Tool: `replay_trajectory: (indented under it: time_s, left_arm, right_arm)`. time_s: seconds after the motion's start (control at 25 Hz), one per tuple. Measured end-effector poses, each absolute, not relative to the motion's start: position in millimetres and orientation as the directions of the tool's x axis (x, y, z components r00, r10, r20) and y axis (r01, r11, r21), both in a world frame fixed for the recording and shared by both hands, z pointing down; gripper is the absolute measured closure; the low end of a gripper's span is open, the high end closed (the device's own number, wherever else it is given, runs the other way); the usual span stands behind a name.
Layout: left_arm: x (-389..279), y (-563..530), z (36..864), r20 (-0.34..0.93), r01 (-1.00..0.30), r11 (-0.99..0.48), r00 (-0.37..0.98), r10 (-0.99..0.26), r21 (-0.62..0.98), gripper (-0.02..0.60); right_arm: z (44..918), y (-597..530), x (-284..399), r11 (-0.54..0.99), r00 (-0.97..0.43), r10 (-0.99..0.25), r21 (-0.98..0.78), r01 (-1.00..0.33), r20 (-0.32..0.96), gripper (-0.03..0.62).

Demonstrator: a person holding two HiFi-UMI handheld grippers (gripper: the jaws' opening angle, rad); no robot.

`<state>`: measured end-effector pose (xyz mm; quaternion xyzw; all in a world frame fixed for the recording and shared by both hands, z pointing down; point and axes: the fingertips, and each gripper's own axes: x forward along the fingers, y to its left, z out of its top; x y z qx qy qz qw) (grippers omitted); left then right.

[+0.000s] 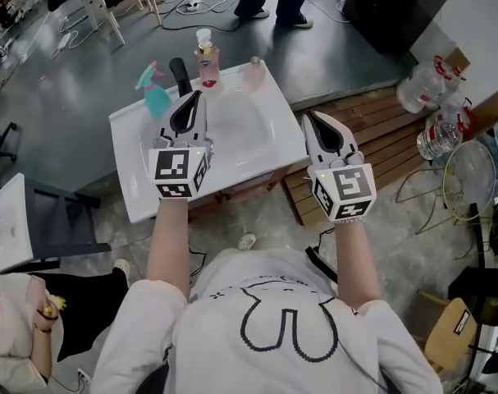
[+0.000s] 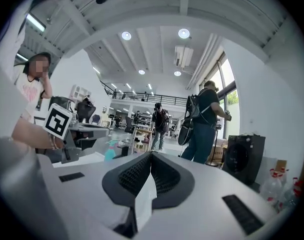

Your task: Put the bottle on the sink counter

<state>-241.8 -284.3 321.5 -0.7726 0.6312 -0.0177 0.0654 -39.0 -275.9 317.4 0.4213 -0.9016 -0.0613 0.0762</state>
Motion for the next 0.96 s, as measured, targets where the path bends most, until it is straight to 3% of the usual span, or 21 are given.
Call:
replay_trajectory:
  time_s: [0.96]
  left_arm:
    - [-237.1,-270.5,303.2,-0.106,-0.975,-0.173,0.188,-0.976,-0.139,0.572]
  right_arm:
    - [310.1,-273.2,-28.7,0.622,-0.625,-0.78,0.159,-0.766,0.043,0.566]
